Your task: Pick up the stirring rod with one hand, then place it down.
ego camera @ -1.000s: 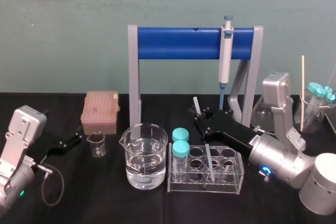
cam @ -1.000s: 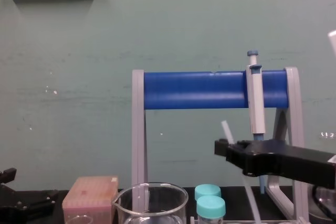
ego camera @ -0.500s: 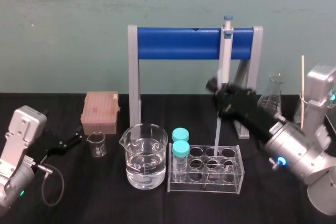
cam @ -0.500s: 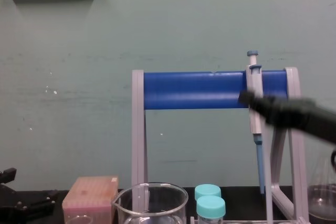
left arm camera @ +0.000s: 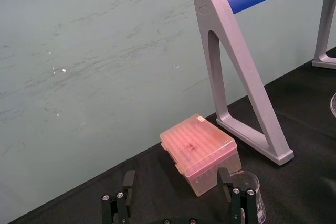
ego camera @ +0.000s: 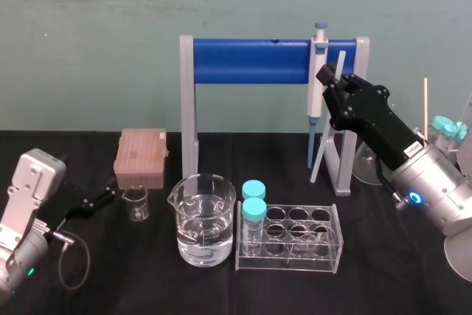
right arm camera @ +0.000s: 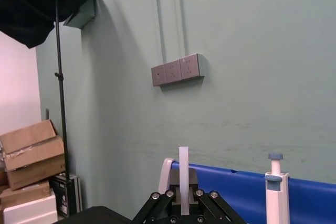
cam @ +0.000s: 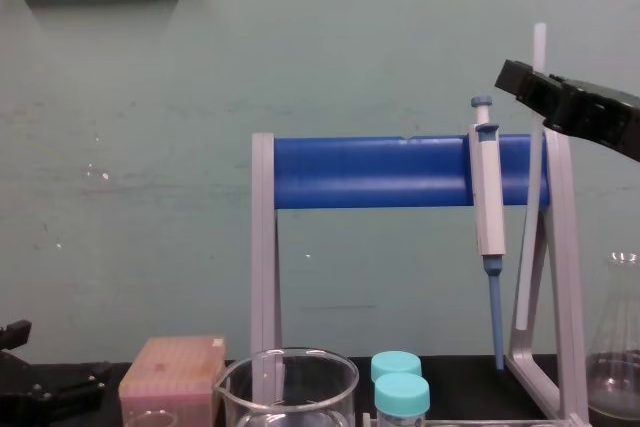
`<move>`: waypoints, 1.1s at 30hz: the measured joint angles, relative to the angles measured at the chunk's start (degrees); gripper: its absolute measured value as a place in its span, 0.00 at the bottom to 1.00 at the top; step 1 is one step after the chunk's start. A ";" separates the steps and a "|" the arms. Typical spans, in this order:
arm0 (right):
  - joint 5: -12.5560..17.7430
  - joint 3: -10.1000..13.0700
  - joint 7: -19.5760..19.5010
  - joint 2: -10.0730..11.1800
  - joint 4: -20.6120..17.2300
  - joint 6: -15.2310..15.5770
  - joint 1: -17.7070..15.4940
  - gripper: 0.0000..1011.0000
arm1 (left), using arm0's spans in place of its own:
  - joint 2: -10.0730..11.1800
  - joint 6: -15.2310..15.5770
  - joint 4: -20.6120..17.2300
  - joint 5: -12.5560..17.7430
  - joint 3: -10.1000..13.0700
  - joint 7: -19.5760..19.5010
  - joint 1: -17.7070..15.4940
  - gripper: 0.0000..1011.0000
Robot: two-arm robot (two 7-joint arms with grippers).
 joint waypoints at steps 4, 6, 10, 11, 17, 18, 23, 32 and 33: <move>-0.41 0.06 0.00 0.17 -0.06 -0.01 -0.09 0.07 | 0.00 0.00 0.00 0.00 0.00 0.00 0.00 0.99; -0.53 0.07 0.02 0.23 -0.07 -0.01 -0.11 0.07 | 0.00 0.00 0.00 0.00 0.00 0.00 0.00 0.99; -0.69 0.06 0.03 0.27 -0.07 0.01 -0.13 0.07 | 0.00 0.00 0.00 0.00 0.00 0.00 0.00 0.99; -0.71 0.07 0.06 0.30 -0.07 0.05 -0.18 0.07 | 0.00 0.00 0.00 0.00 0.00 0.00 0.00 0.99; -0.70 0.13 0.36 0.44 -0.09 0.15 -0.33 0.07 | 0.00 0.00 0.00 0.00 0.00 0.00 0.00 0.99; -0.71 0.13 0.42 0.46 -0.09 0.16 -0.33 0.07 | 0.00 0.00 0.00 0.00 0.00 0.00 0.00 0.99; -0.81 0.03 0.56 0.53 -0.07 0.18 -0.29 0.07 | 0.00 0.00 0.00 0.00 0.00 0.00 0.00 0.99; -0.92 -0.08 0.76 0.66 0.01 0.25 -0.21 0.07 | 0.00 0.00 0.00 0.00 0.00 0.00 0.00 0.99; -0.95 -0.11 0.79 0.66 0.03 0.25 -0.21 0.07 | 0.00 0.00 0.00 0.00 0.00 0.00 0.00 0.99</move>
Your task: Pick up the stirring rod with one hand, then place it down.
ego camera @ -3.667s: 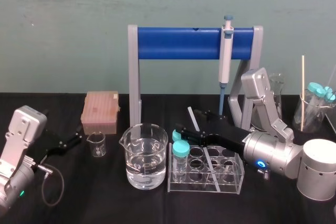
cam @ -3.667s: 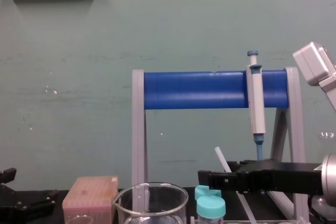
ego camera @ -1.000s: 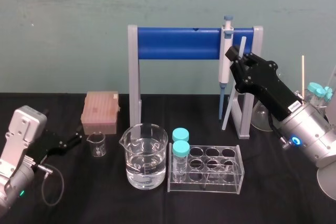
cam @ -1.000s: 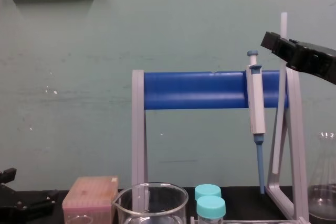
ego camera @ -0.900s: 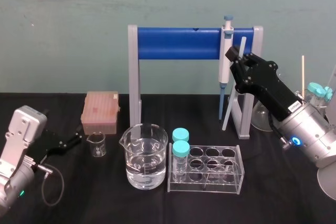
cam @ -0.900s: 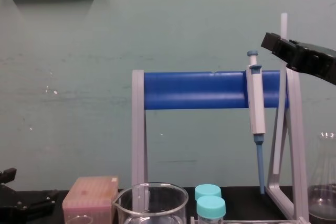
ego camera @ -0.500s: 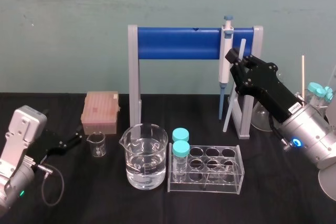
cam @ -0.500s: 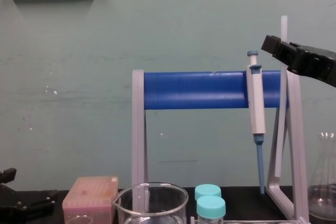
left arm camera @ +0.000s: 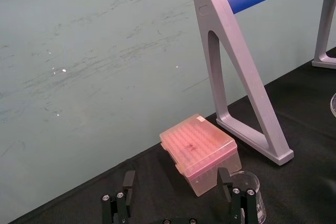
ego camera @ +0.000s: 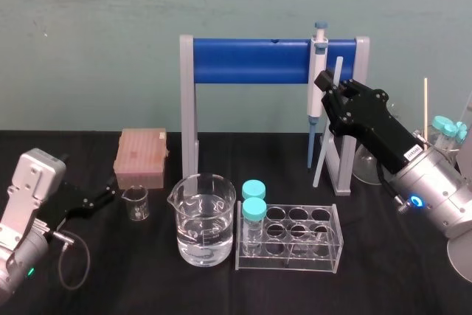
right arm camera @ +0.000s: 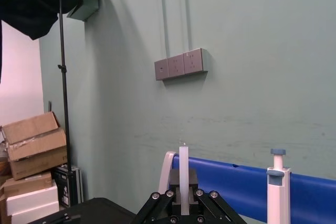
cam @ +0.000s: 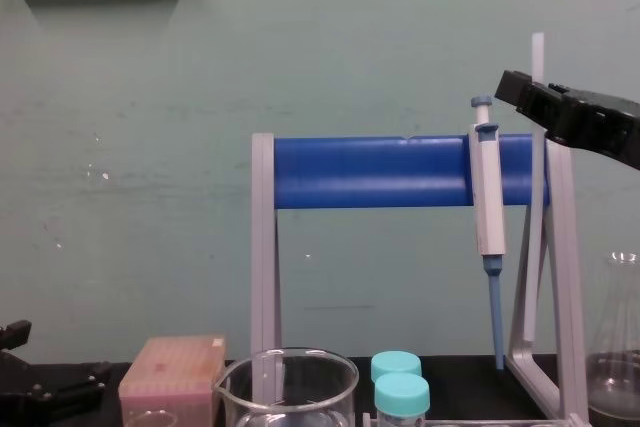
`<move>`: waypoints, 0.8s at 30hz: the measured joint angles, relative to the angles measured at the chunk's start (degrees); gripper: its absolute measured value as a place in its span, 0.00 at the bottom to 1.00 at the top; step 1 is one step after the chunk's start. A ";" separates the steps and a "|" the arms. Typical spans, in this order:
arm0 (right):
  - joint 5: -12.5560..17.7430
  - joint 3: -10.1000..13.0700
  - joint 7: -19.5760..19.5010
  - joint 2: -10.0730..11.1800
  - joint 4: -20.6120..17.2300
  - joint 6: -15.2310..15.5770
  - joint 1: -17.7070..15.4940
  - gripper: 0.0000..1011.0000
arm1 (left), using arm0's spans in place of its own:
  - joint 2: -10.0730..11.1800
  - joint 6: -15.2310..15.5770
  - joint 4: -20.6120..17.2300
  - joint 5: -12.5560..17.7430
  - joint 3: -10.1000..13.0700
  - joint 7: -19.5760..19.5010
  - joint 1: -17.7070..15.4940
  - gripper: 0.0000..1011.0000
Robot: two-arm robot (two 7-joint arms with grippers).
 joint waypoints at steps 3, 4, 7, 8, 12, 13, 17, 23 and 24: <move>-0.07 -0.06 0.01 0.02 -0.01 0.02 -0.05 0.07 | 0.00 0.00 0.00 0.00 0.00 0.00 0.00 0.99; -0.09 -0.06 0.01 0.03 -0.03 0.03 -0.06 0.07 | 0.00 0.00 0.00 0.00 0.00 0.00 0.00 0.99; -0.11 -0.11 0.04 0.07 -0.05 0.10 -0.07 0.07 | 0.00 0.00 0.00 0.00 0.00 0.00 0.00 0.99; -0.11 -0.12 0.06 0.08 -0.05 0.10 -0.08 0.07 | 0.00 0.00 0.00 0.00 0.00 0.00 0.00 0.99; -0.12 -0.18 0.16 0.18 -0.05 0.10 -0.18 0.07 | 0.00 0.00 0.00 0.00 0.00 0.00 0.00 0.99; -0.14 -0.19 0.17 0.20 -0.06 0.10 -0.19 0.07 | 0.00 0.00 0.00 0.00 0.00 0.00 0.00 0.99; -0.26 -0.24 0.29 0.30 -0.09 0.07 -0.20 0.07 | 0.00 0.00 0.00 0.00 0.00 0.00 0.00 0.99; -0.31 -0.27 0.35 0.35 -0.13 -0.02 -0.21 0.07 | 0.00 0.00 0.00 0.00 0.00 0.00 0.00 0.99; -0.31 -0.27 0.35 0.37 -0.17 -0.03 -0.24 0.07 | 0.00 0.00 0.00 0.00 0.00 0.00 0.00 0.99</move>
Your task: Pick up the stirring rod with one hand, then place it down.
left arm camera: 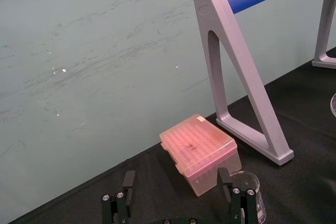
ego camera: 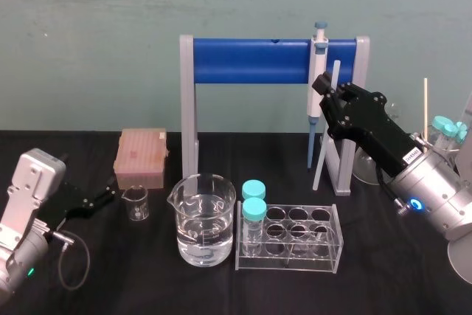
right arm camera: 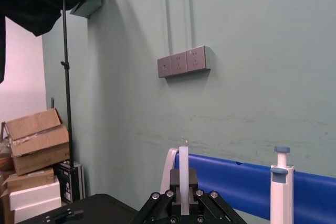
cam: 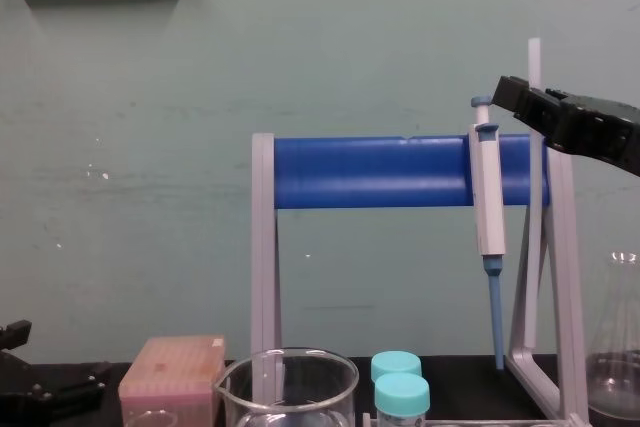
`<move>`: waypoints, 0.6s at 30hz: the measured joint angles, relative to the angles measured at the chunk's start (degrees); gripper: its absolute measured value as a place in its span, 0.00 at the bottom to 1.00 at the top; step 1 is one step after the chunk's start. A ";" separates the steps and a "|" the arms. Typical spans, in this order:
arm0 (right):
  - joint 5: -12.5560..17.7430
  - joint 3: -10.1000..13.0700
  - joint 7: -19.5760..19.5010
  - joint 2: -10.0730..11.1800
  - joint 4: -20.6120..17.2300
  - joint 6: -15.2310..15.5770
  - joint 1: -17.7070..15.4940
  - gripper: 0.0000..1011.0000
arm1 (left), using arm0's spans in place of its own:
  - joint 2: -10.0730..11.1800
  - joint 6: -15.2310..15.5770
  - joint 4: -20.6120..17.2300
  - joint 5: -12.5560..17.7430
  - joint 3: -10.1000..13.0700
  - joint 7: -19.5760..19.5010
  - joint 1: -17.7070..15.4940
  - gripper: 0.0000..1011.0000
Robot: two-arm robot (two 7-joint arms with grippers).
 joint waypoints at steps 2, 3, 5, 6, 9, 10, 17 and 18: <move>-0.02 0.00 0.00 0.03 -0.09 -0.01 -0.06 0.07 | 0.00 0.00 0.00 0.00 0.00 0.00 0.00 0.99; -0.03 0.00 0.00 0.04 -0.11 -0.01 -0.07 0.07 | 0.00 0.00 0.00 0.00 0.00 0.00 0.00 0.99; -0.05 0.00 0.01 0.04 -0.11 -0.02 -0.06 0.07 | 0.00 0.00 0.00 0.00 0.00 0.00 0.00 0.99; -0.05 -0.01 0.01 0.04 -0.11 -0.03 -0.06 0.07 | 0.00 0.00 0.00 0.00 0.00 0.00 0.00 0.99; -0.09 -0.01 0.02 0.04 -0.11 -0.03 0.02 0.07 | 0.00 0.00 0.00 0.00 0.00 0.00 0.00 0.99; -0.10 -0.01 0.03 0.04 -0.11 -0.04 0.03 0.07 | 0.00 0.00 0.00 0.00 0.00 0.00 0.00 0.99; -0.20 0.03 0.01 -0.02 0.18 -0.07 0.29 0.07 | 0.00 0.00 0.00 0.00 0.00 0.00 0.00 0.99; -0.22 0.03 0.01 -0.03 0.22 -0.08 0.31 0.07 | 0.00 0.00 0.00 0.00 0.00 0.00 0.00 0.99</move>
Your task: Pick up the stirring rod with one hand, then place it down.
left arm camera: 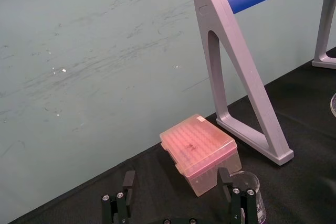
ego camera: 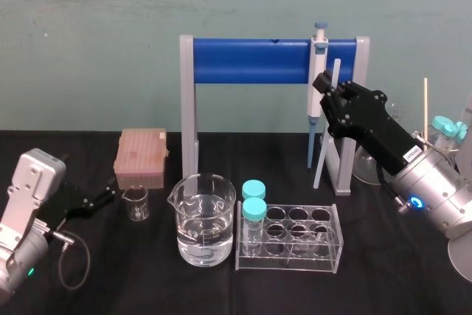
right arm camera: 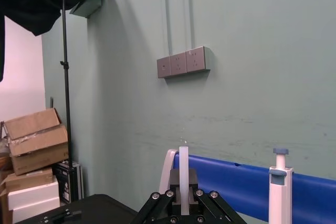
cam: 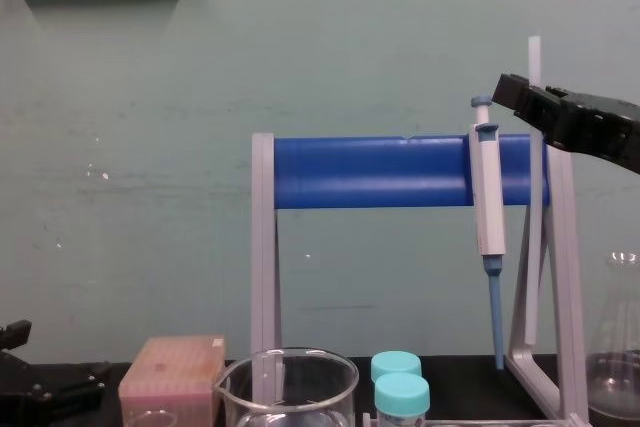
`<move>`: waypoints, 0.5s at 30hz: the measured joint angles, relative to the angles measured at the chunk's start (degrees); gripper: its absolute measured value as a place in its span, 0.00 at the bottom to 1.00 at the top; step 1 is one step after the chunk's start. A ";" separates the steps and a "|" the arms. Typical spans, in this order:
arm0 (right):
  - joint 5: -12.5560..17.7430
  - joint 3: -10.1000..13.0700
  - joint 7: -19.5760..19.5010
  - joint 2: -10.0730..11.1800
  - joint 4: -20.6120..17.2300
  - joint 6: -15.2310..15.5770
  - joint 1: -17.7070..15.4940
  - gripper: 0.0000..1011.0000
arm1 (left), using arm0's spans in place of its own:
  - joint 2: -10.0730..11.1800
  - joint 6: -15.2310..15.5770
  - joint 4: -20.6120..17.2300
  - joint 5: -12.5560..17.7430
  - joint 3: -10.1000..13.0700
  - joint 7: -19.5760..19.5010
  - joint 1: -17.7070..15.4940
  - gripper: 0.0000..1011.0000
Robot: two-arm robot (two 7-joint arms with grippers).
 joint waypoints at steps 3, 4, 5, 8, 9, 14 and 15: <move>-0.05 -0.01 0.01 -0.07 0.25 -0.02 0.14 0.07 | 0.00 0.00 0.00 0.00 0.00 0.00 0.00 0.99; -0.06 -0.03 0.02 -0.09 0.30 -0.03 0.17 0.07 | 0.00 0.00 0.00 0.00 0.00 0.00 0.00 0.99; -0.07 -0.06 0.04 -0.12 0.36 -0.03 0.23 0.07 | 0.00 0.00 0.00 0.00 0.00 0.00 0.01 0.99; -0.07 -0.12 0.17 -0.15 0.56 -0.03 0.38 0.07 | 0.00 0.00 0.00 0.00 0.00 0.00 0.00 0.99; -0.07 -0.12 0.17 -0.15 0.56 -0.03 0.38 0.07 | 0.00 0.00 0.00 0.00 0.00 0.00 0.00 0.99; -0.04 -0.30 0.29 -0.27 1.00 -0.01 0.78 0.07 | 0.00 0.00 0.00 0.00 0.00 0.00 0.00 0.99; -0.04 -0.30 0.29 -0.27 1.00 -0.01 0.78 0.07 | 0.00 0.00 0.00 0.00 0.00 0.00 0.00 0.99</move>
